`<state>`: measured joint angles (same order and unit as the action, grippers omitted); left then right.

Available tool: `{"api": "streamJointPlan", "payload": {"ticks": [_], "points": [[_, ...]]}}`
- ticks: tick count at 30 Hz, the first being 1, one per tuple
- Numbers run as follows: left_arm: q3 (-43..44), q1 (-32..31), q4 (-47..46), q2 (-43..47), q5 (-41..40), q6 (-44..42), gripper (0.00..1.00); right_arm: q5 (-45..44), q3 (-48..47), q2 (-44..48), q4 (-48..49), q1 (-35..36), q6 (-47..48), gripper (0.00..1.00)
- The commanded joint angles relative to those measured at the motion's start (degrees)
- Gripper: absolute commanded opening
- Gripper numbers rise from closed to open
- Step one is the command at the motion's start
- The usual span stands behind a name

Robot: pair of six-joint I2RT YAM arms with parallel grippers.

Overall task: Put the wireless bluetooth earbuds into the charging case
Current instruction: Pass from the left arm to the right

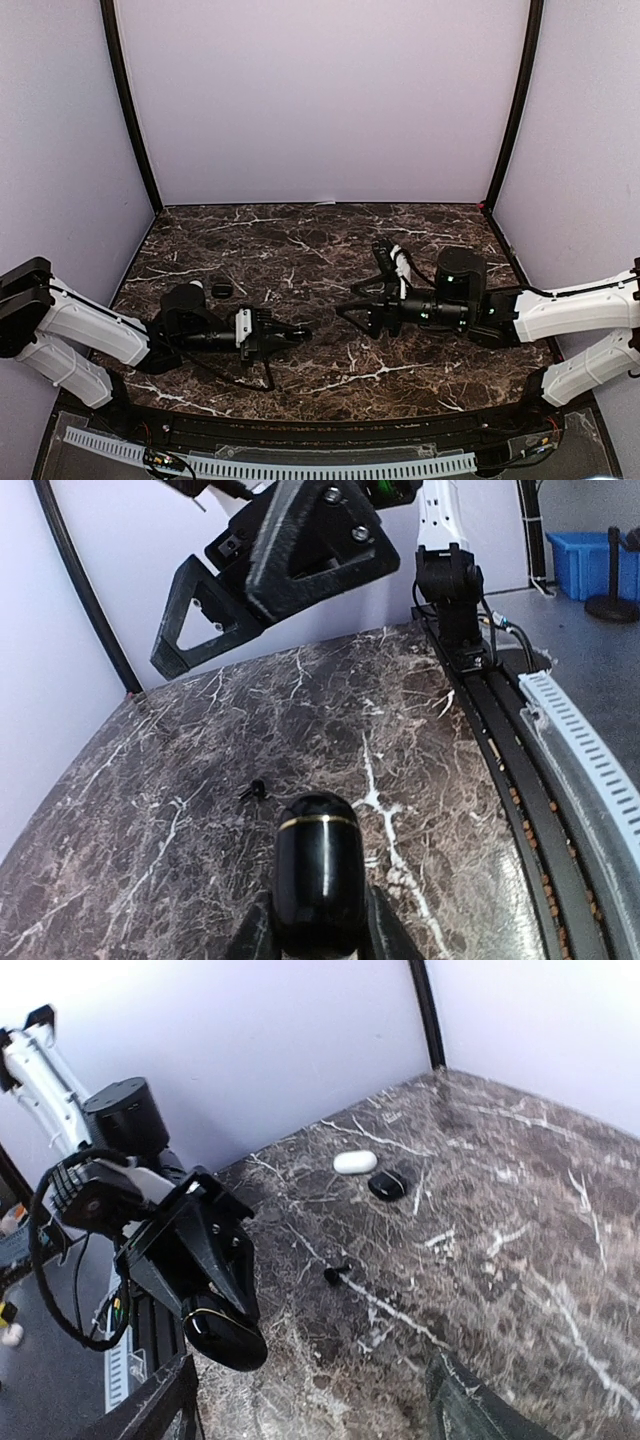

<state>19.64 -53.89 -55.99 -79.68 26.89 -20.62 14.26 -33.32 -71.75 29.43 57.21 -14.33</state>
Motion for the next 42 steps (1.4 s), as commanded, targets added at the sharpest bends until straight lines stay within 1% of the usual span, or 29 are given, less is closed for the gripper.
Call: {"api": "streamJointPlan", "payload": {"ticks": [1, 3, 6, 9, 11, 15, 20, 22, 26, 29, 33, 42], "points": [[-2.16, -1.34, -1.85, 1.95, -4.51, -13.66, 0.21, -5.75, -2.12, 0.38, -7.54, -0.35, -15.62, 0.78], [-3.0, -2.73, -2.08, 1.66, -7.78, -17.93, 0.21, -6.48, -2.82, 0.41, -10.72, -0.35, -20.84, 0.78], [-3.95, -5.7, -3.89, -0.36, -13.41, -24.45, 0.21, -5.46, -2.35, 0.12, -12.45, -0.45, -29.07, 0.76], [-3.93, -10.12, -7.37, -4.84, -22.31, -31.42, 0.21, -2.25, -2.8, -1.42, -13.02, -0.52, -34.91, 0.76], [-4.29, -12.11, -12.8, -9.03, -29.58, -35.0, 0.21, 0.31, -3.7, -2.9, -13.0, -0.52, -36.93, 0.76], [-6.38, -14.42, -28.78, -16.52, -37.48, -43.02, 0.2, 5.26, -6.18, -7.01, -12.47, -0.35, -37.62, 0.77], [-6.28, -16.93, -47.46, -27.26, -44.27, -52.32, 0.19, 12.37, -9.73, -13.94, -11.79, -0.06, -38.59, 0.68], [-4.81, -17.57, -48.8, -30.43, -47.12, -54.86, 0.17, 15.81, -10.13, -16.15, -9.65, 0.07, -40.21, 0.66], [-4.56, -17.93, -48.96, -31.1, -46.96, -55.22, 0.16, 18.22, -9.02, -18.85, -4.84, 0.18, -44.17, 0.62], [-4.92, -17.98, -49.02, -29.86, -46.87, -54.21, 0.16, 17.71, -8.88, -19.41, -5.07, 0.27, -44.74, 0.6], [-5.13, -17.98, -49.04, -28.77, -46.48, -54.17, 0.16, 18.69, -8.91, -23.31, -2.82, 0.52, -45.97, 0.59], [-5.13, -18.05, -48.99, -26.53, -44.68, -53.49, 0.18, 24.38, -8.96, -30.23, 9.88, 0.88, -51.98, 0.55]]}}
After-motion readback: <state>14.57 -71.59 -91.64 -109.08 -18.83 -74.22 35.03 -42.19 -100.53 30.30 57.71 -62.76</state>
